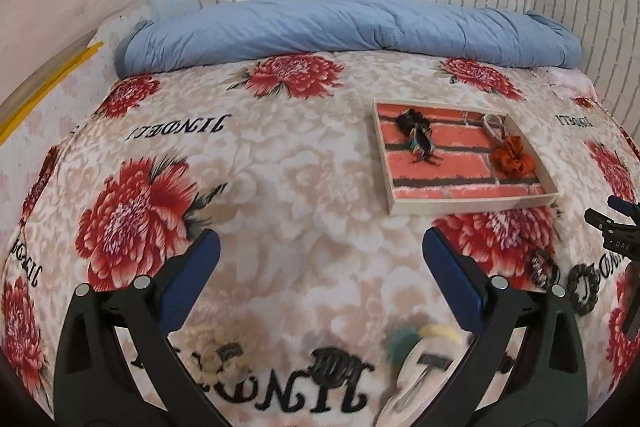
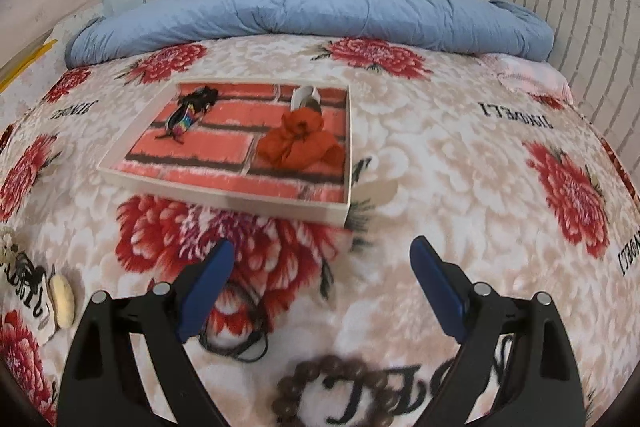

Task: Organize jewelry
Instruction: 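Move the left tool to the black claw clip while the right tool reaches the black cord bracelet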

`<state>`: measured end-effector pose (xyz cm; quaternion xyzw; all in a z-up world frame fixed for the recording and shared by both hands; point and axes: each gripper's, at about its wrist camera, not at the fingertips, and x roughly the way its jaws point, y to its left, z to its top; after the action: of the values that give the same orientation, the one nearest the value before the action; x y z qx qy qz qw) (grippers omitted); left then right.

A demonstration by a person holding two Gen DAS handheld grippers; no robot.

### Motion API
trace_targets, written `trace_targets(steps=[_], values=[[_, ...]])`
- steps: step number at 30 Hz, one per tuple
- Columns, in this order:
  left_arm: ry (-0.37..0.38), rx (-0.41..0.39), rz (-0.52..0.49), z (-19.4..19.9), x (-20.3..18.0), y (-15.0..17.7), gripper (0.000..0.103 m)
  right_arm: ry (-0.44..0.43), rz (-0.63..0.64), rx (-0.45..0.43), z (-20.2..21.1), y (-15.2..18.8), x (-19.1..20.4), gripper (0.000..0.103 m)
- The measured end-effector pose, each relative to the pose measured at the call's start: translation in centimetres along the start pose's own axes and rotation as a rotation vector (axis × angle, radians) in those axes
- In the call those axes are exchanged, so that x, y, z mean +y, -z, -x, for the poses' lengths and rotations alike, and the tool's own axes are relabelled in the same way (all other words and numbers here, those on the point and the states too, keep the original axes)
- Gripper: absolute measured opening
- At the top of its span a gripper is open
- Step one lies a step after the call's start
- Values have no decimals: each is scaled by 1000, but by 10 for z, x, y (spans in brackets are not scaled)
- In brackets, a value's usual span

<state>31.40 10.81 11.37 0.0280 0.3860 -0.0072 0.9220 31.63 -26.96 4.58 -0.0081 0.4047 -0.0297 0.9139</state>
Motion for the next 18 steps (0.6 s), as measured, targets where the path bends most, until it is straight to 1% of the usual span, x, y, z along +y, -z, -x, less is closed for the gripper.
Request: trace_targets(steps=[4,8,12,18], values=[[-16,11,15,0,13,17,98,-7,-14,16,-5,14,5,88],[-13,21,43,-7,24,35,98,-14,-26,45,-16,27,12,88],[-7,31,57,-15,26,54,98,17,-20,44,-22,36,19,88],[4,42,71,-30,22,83,98,30,-69,58,-32,47,18,88]])
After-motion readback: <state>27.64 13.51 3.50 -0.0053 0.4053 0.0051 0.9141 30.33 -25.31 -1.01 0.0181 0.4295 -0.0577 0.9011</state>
